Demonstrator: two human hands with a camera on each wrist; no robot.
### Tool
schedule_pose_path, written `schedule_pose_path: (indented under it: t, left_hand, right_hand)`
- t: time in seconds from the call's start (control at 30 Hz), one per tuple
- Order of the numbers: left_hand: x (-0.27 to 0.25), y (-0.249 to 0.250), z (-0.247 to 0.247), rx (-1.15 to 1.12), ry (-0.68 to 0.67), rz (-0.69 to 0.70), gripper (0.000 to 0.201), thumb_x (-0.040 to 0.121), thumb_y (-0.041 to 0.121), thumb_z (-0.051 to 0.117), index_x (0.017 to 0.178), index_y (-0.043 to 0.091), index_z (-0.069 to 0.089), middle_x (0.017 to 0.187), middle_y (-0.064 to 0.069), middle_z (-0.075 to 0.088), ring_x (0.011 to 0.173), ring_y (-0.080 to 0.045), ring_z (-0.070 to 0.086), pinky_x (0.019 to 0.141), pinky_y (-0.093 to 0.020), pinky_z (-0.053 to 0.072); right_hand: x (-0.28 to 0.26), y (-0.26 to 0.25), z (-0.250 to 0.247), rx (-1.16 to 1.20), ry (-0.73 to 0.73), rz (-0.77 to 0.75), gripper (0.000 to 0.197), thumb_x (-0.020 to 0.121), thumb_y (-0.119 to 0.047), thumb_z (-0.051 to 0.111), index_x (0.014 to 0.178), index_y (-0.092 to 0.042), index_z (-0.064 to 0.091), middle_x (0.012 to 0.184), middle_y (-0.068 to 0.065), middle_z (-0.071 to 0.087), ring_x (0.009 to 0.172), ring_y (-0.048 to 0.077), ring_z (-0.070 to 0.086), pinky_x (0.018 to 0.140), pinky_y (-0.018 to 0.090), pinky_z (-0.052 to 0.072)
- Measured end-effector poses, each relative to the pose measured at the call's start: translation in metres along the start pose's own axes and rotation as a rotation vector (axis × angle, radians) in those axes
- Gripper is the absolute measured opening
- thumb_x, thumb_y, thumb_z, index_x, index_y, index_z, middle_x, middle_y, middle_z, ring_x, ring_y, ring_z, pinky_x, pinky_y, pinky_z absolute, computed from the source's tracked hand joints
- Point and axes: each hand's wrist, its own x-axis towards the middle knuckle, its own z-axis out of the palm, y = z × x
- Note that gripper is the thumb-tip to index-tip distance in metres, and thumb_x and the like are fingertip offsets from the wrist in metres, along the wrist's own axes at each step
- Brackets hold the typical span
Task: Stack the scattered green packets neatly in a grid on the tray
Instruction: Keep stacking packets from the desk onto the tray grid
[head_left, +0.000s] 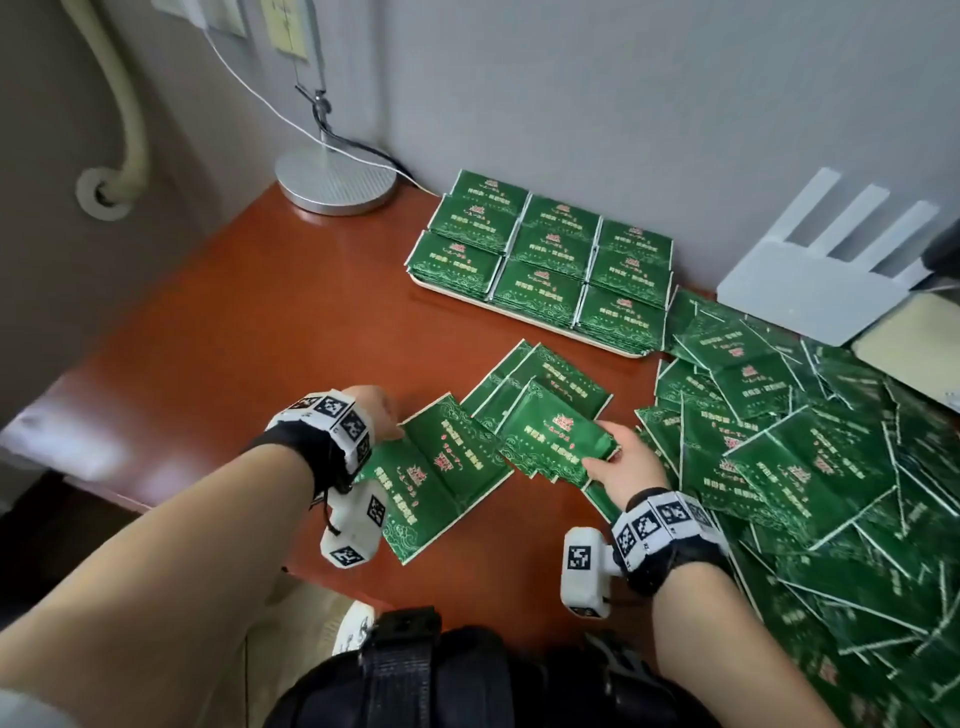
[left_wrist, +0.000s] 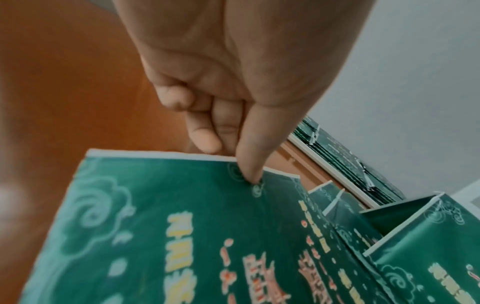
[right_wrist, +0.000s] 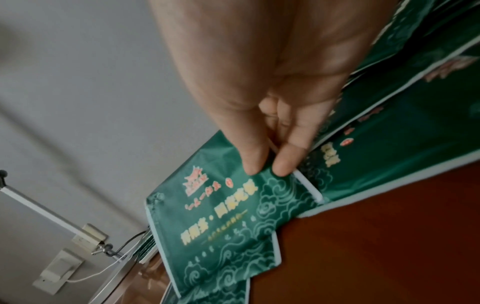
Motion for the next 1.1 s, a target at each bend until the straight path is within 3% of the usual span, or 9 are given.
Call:
schedule_pose_path:
  t: [0.13,0.2,0.3,0.47,0.53,0.63,0.77,1.0,1.1]
  left_hand:
    - [0.001,0.012,-0.006,0.047,-0.007,0.09,0.01,0.086,0.016,0.061,0.08,0.017,0.054,0.079,0.004,0.052,0.08,-0.014,0.049,0.05,-0.014,0.033]
    - [0.002,0.014,-0.013,-0.019,0.005,0.156,0.013,0.085,0.015,0.063,0.095,0.016,0.057,0.087,0.004,0.054,0.083,-0.012,0.052,0.053,-0.012,0.035]
    - [0.001,0.015,-0.026,-0.183,0.062,0.263,0.044,0.086,0.012,0.06,0.127,0.022,0.047,0.087,0.007,0.055,0.074,-0.008,0.056,0.051,-0.013,0.043]
    - [-0.004,0.022,-0.041,-0.347,0.129,0.382,0.048,0.085,0.011,0.061,0.128,0.03,0.05,0.097,-0.003,0.063,0.078,-0.014,0.06,0.06,-0.018,0.049]
    - [-0.005,0.025,-0.039,-0.326,0.129,0.382,0.049,0.083,0.01,0.065,0.127,0.027,0.053,0.107,-0.002,0.064,0.085,-0.013,0.061,0.065,-0.018,0.048]
    - [-0.005,0.029,-0.03,-0.191,0.12,0.37,0.051,0.082,0.007,0.065,0.128,0.024,0.052,0.119,0.0,0.061,0.094,-0.011,0.06,0.072,-0.016,0.047]
    - [-0.006,0.036,-0.026,0.077,0.117,0.368,0.042,0.084,0.009,0.062,0.123,0.023,0.058,0.119,0.0,0.062,0.107,-0.017,0.058,0.09,-0.025,0.046]
    - [0.001,0.042,-0.03,0.128,0.224,0.3,0.026,0.09,0.024,0.056,0.113,0.015,0.062,0.117,-0.005,0.047,0.095,-0.019,0.053,0.083,-0.024,0.044]
    - [0.003,0.039,-0.027,0.052,0.249,0.259,0.026,0.091,0.027,0.053,0.114,0.016,0.06,0.12,-0.005,0.044,0.091,-0.017,0.048,0.081,-0.025,0.043]
  right_hand:
    - [-0.006,0.001,-0.004,0.019,0.066,0.024,0.035,0.089,-0.015,0.056,0.125,-0.013,0.053,0.114,0.009,0.063,0.099,0.026,0.06,0.087,0.031,0.046]
    - [-0.008,0.001,-0.006,0.02,0.098,0.017,0.032,0.09,-0.018,0.056,0.121,-0.012,0.057,0.114,0.01,0.062,0.097,0.025,0.06,0.088,0.032,0.047]
    - [-0.008,0.002,-0.008,0.014,0.166,-0.004,0.028,0.089,-0.019,0.057,0.116,-0.014,0.062,0.119,0.01,0.053,0.093,0.021,0.053,0.089,0.029,0.043]
    - [-0.011,0.004,-0.016,0.0,0.251,-0.002,0.032,0.089,-0.021,0.059,0.118,-0.008,0.06,0.131,0.009,0.048,0.117,0.024,0.047,0.101,0.031,0.035]
    - [-0.014,0.006,-0.019,0.018,0.219,0.022,0.031,0.09,-0.022,0.056,0.12,-0.012,0.058,0.121,0.006,0.054,0.1,0.022,0.055,0.085,0.028,0.044]
    - [-0.015,0.009,-0.02,0.062,0.21,0.038,0.027,0.092,-0.02,0.053,0.118,-0.016,0.058,0.088,-0.001,0.057,0.062,0.012,0.049,0.054,0.021,0.038]
    - [-0.015,0.011,-0.015,0.064,0.183,0.053,0.031,0.092,-0.019,0.052,0.123,-0.013,0.054,0.107,0.01,0.061,0.079,0.019,0.051,0.072,0.024,0.041]
    - [-0.011,0.01,-0.013,0.148,0.176,0.028,0.03,0.092,-0.017,0.052,0.121,-0.012,0.056,0.102,0.01,0.063,0.084,0.02,0.055,0.076,0.025,0.043]
    - [-0.007,0.009,-0.01,0.196,0.19,0.027,0.028,0.091,-0.015,0.053,0.119,-0.012,0.057,0.092,0.006,0.061,0.078,0.019,0.055,0.067,0.023,0.041]
